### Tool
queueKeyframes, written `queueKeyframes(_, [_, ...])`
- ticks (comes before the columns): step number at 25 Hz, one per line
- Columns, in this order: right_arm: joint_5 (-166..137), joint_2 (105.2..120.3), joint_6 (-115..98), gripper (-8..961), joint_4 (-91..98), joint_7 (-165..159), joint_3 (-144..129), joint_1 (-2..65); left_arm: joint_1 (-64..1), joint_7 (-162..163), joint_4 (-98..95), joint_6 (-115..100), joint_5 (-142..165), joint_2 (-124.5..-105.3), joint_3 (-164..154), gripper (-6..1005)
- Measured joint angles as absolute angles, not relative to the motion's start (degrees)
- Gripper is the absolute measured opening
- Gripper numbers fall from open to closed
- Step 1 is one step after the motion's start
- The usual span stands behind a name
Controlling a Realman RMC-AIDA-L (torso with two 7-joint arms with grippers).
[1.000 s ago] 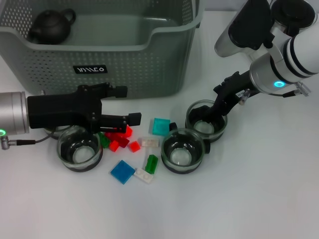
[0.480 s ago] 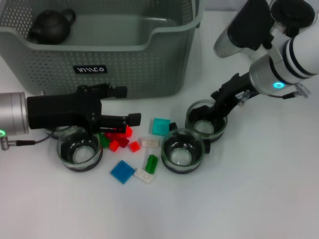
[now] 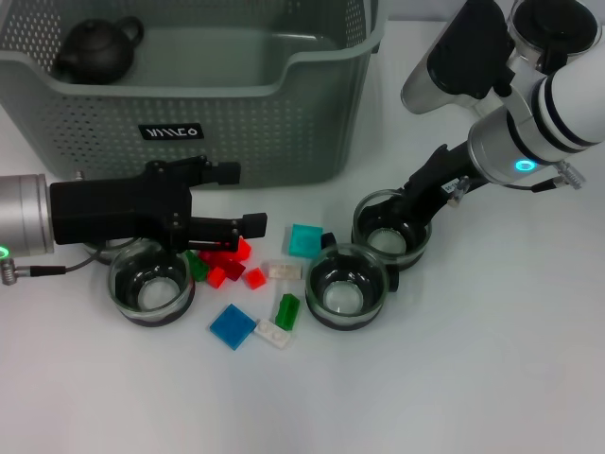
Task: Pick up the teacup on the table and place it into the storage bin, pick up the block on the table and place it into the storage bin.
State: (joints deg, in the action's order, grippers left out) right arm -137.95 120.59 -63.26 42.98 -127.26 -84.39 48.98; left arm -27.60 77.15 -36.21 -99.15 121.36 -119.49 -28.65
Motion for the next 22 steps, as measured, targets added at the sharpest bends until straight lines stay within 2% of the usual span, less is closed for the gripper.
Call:
queueKeyframes(9, [-137.65, 120.49, -63.78, 75, 43.17, -127.26, -84.16, 48.87, -27.67, 77.08, -36.24, -99.23, 121.28, -119.36, -28.65, 946])
queueKeyframes(16, [-137.69, 120.27, -65.76, 73, 47.29, -127.78, -83.78, 46.8, -27.45, 77.08, -36.27, -99.27, 121.28, -119.35, -28.65, 946])
queueKeyframes(22, [-139.25, 120.02, -76.6, 73, 56.4, -128.05, -79.22, 42.68, -27.2, 77.31, -36.51, -99.99, 121.3, -119.34, -28.65, 946])
